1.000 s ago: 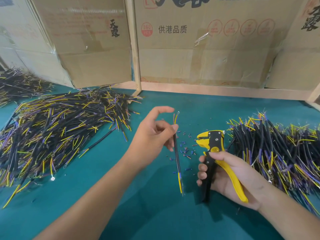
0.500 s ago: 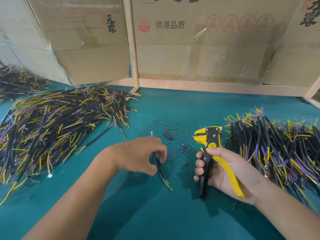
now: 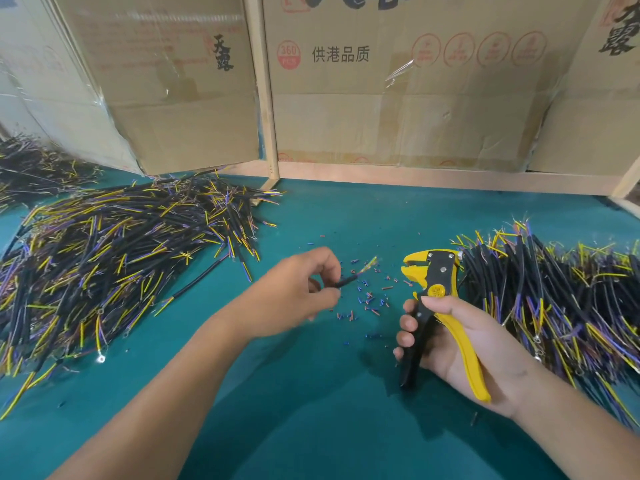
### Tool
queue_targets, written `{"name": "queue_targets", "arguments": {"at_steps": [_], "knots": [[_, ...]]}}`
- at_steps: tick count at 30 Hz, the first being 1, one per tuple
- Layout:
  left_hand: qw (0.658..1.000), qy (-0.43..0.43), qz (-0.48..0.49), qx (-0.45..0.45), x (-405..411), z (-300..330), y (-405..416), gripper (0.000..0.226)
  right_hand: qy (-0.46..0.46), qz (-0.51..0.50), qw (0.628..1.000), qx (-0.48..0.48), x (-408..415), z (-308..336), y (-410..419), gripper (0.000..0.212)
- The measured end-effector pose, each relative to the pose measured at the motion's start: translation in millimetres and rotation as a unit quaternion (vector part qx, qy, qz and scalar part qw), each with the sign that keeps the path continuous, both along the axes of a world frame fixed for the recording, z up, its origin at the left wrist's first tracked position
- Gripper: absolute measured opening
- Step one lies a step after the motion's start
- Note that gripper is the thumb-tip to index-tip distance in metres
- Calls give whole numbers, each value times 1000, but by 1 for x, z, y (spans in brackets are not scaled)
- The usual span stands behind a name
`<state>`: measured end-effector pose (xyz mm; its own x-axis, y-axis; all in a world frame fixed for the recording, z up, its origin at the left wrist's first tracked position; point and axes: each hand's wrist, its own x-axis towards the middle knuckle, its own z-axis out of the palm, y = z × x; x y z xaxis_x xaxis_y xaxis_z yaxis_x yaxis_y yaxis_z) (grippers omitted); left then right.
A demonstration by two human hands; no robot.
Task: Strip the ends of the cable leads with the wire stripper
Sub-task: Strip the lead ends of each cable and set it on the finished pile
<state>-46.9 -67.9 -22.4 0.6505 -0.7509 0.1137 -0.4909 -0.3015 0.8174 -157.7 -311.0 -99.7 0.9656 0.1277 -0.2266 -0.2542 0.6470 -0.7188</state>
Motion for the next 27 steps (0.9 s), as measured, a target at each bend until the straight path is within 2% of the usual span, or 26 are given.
{"name": "queue_targets", "arguments": {"at_steps": [2,6,12,17,27], "knots": [[998,2,40,-56,-3,-4,-8,14,-7,-15,1000,-9,-1,4,4,33],[988,44,55,-134,-6,-7,-16,17,-8,-42,999,-19,-3,10,11,41],[953,165,38,-251,-13,-5,-20,11,-19,-37,999,-30,-5,12,13,42],[941,205,-4,-271,-15,-2,-19,23,-18,-21,999,-28,-5,8,9,37],[938,201,-55,-277,-20,0,-18,21,-12,-2,1000,-11,-2,2,7,33]]}}
